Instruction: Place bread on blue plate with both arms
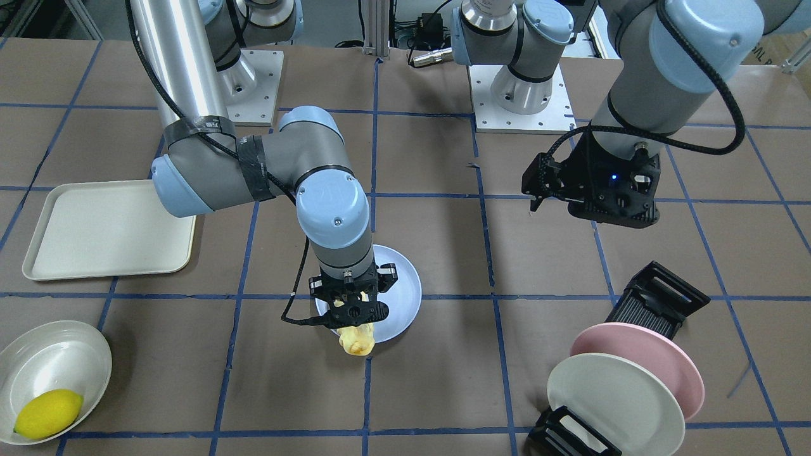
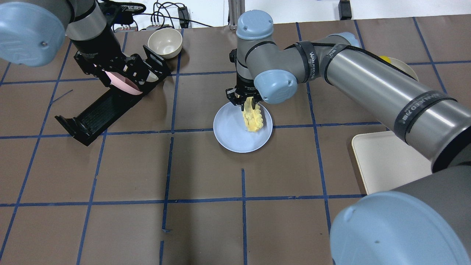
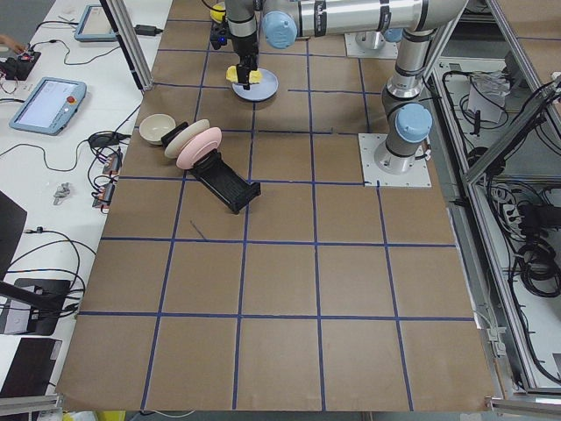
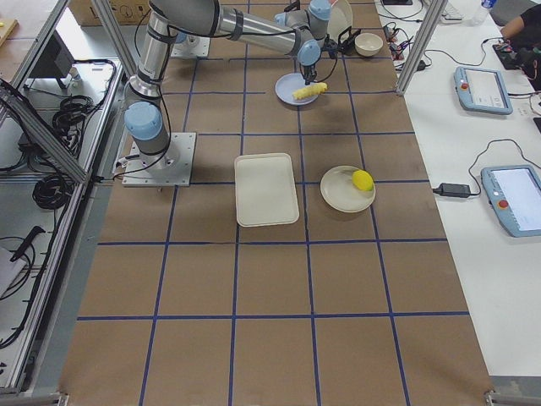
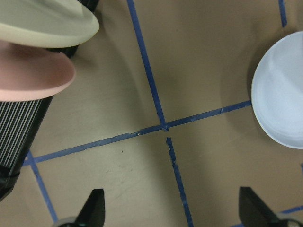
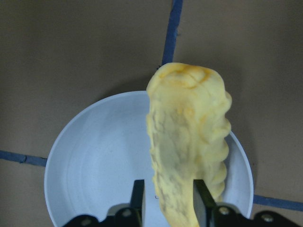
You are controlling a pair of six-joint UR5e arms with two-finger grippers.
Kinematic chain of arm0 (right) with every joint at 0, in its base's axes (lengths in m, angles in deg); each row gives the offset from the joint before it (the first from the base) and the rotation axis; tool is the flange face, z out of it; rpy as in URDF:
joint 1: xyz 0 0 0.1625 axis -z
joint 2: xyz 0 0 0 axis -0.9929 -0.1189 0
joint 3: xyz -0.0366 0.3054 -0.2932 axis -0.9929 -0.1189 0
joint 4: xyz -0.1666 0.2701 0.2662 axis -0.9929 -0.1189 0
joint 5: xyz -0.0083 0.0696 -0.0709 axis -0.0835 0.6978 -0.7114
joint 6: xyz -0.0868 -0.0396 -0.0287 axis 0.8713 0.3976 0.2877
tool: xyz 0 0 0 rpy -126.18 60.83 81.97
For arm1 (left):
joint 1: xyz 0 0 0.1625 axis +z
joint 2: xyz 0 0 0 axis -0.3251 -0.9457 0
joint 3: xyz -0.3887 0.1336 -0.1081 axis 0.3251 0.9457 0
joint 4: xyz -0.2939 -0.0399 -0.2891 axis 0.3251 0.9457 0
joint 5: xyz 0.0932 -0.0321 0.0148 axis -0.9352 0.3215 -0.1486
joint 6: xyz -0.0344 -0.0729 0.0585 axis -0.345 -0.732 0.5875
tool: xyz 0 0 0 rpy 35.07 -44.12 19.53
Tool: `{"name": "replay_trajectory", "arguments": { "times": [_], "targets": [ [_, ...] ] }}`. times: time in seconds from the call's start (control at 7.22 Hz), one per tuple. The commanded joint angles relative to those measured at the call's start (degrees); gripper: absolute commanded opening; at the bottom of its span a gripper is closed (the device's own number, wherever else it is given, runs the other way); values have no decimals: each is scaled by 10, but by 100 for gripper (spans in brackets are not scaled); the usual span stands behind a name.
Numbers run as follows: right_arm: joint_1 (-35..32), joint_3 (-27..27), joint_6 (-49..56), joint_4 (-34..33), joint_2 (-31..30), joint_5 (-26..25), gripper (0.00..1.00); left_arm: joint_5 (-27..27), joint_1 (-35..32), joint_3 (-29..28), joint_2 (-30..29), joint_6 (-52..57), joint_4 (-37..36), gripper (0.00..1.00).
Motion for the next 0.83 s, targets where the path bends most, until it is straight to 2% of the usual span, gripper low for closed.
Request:
{"name": "replay_trajectory", "arguments": {
  "times": [0.0, 0.28, 0.55, 0.69],
  "targets": [
    [-6, -24, -1, 11, -12, -14, 80, -12, -6, -14, 23, -38, 55, 100],
    [11, -57, 19, 124, -58, -16, 82, 6, -4, -14, 23, -63, 56, 100],
    [56, -31, 124, 142, -114, -58, 84, 6, -5, -14, 20, -63, 55, 100],
    [93, -8, 143, 171, -152, -59, 84, 6, -6, -14, 20, -63, 56, 100]
  ]
}}
